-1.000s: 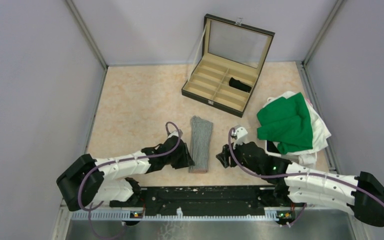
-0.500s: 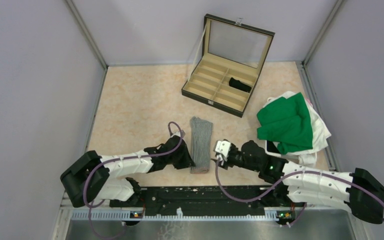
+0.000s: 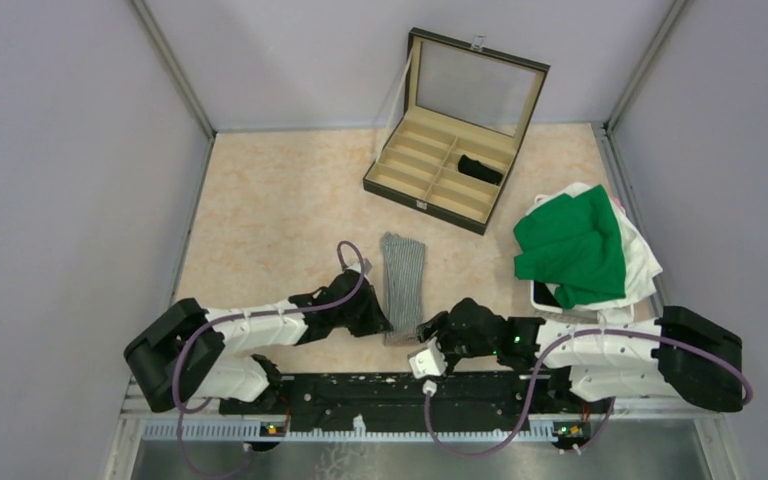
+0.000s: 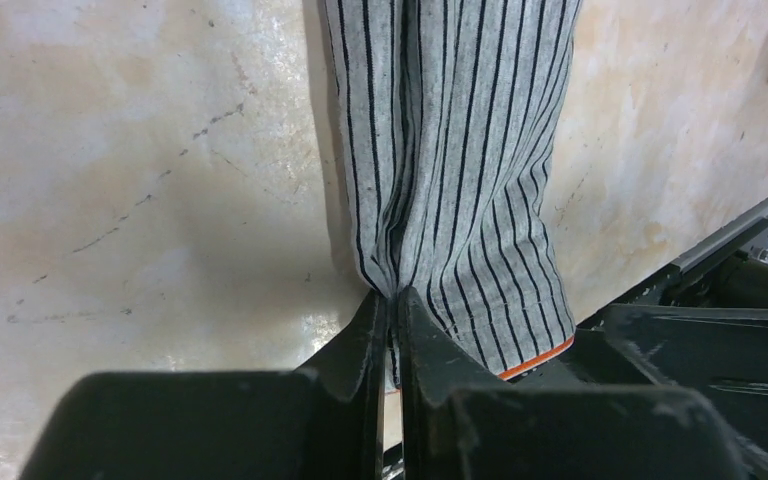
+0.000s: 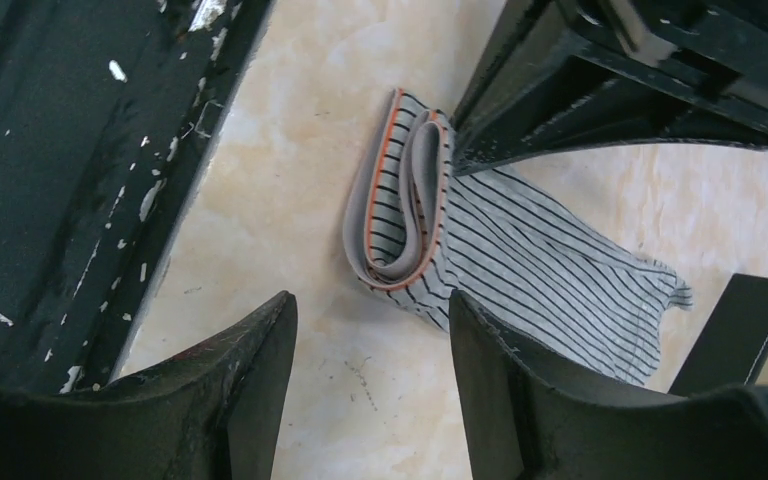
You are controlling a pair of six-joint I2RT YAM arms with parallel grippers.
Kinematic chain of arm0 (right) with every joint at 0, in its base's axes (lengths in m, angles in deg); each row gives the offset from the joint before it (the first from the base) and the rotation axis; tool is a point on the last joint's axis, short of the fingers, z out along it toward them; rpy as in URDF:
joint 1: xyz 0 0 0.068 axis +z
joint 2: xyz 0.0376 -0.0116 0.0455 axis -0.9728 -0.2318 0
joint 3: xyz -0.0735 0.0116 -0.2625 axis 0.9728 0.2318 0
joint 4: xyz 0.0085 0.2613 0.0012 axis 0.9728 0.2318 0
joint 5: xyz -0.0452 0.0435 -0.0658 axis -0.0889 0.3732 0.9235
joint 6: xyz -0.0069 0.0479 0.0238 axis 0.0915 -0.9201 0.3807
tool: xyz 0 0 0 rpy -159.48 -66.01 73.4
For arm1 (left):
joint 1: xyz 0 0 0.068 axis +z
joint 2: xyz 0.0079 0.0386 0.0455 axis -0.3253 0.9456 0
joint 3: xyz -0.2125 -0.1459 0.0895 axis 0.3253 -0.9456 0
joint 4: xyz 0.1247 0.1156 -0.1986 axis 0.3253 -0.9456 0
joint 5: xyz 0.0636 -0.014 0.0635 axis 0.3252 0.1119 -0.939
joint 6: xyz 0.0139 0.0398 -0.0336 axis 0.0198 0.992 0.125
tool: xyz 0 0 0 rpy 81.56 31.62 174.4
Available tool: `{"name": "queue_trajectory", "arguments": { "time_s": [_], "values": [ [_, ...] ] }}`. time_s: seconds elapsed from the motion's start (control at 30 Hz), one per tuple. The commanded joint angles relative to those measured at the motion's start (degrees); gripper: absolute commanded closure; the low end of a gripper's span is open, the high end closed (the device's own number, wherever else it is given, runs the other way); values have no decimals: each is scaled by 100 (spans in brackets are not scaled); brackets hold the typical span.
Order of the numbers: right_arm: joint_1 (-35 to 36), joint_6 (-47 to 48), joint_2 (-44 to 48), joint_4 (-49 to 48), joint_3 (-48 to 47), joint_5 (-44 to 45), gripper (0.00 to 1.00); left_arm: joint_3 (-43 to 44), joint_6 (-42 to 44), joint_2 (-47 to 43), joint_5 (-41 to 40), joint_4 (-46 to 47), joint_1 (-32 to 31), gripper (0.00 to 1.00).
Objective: Roll the underwear
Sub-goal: Roll the underwear to the center of the board.
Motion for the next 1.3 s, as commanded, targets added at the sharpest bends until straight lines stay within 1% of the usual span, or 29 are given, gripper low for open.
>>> {"name": "queue_trajectory", "arguments": {
  "time_s": [0.0, 0.3, 0.4, 0.7, 0.93, 0.97, 1.07, 1.17, 1.27],
  "values": [
    [189, 604, -191, -947, 258, 94, 43, -348, 205, 349, -303, -539, 43, 92],
    [390, 1195, -906, -1743, 501, 1239, 43, -372, 287, 427, -251, -525, 131, 94],
    [425, 1357, -1081, -1815, 537, 1508, 44, -405, 323, 399, -232, -560, 173, 94],
    [595, 1534, -1339, -1902, 498, 1451, 51, -465, 351, 387, -166, -506, 279, 95],
    [696, 1513, -1500, -2098, 501, 1354, 53, -543, 377, 414, -68, -440, 384, 96],
    [696, 1507, -1539, -2129, 514, 1355, 55, -552, 385, 408, -59, -440, 393, 96],
    [696, 1387, -1608, -2370, 562, 1391, 65, -562, 394, 413, -39, -433, 419, 96],
    [697, 1250, -1603, -2577, 620, 1384, 71, -570, 395, 423, -46, -440, 446, 96],
    [698, 1104, -1524, -2696, 646, 1366, 83, -579, 387, 415, -40, -474, 499, 96]
  ]
}}
